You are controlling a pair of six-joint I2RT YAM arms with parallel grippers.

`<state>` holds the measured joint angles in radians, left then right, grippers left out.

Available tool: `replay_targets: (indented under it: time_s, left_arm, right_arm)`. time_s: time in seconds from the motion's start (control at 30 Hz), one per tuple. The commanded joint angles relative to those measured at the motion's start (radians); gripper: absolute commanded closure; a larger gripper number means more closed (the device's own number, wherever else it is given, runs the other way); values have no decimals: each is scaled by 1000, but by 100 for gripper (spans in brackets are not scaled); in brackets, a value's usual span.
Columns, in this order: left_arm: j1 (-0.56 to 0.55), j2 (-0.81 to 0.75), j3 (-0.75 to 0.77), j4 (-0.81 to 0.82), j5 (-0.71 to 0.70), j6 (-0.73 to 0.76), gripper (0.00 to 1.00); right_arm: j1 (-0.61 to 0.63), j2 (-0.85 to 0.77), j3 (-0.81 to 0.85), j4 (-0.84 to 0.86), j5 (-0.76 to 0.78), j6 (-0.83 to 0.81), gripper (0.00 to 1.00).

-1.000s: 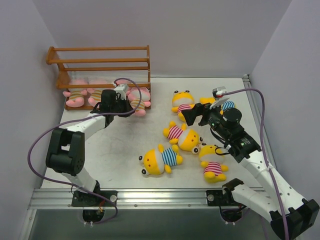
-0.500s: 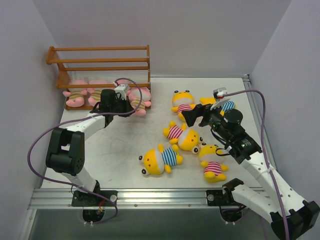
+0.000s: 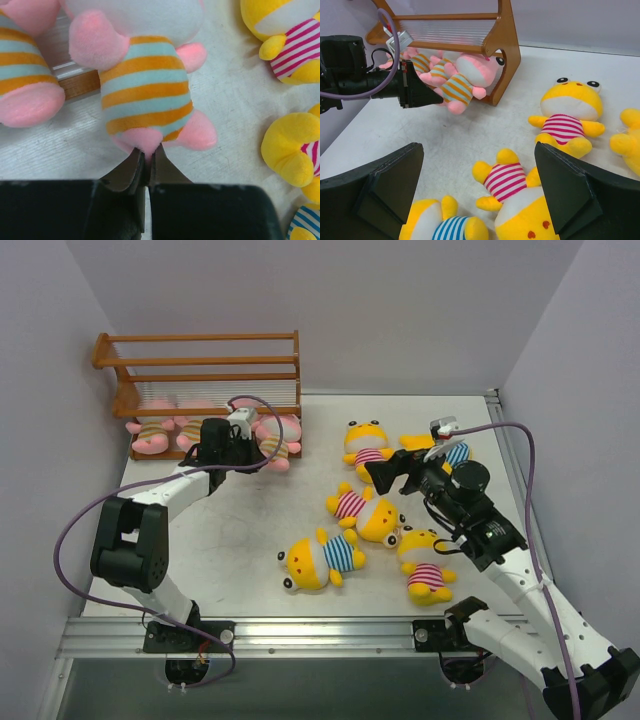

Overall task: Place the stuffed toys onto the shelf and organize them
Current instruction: Place the stuffed toy onto shelf

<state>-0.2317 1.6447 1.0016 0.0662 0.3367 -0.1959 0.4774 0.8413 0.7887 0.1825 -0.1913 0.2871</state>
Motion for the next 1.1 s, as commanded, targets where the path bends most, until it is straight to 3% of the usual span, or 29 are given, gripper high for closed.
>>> replay_targets:
  time_s: [0.0,0.33,0.6,1.07]
  left_arm:
    - [8,-45,52,-23,-67,36,98]
    - [-23,-66,57,-5,-146,58,98]
    - [-43,-115,-17,72,-306,-54,97]
    - [-121,-54,-26,175,-366,-166,97]
  right_arm:
    - [-6,-22,-6,46,-14,7,1]
    - [-6,-27,-11,46,-16,9,0]
    - [-6,-53,-19,40,-16,18,0]
    - [-8,-90,-29,23,-13,18,0]
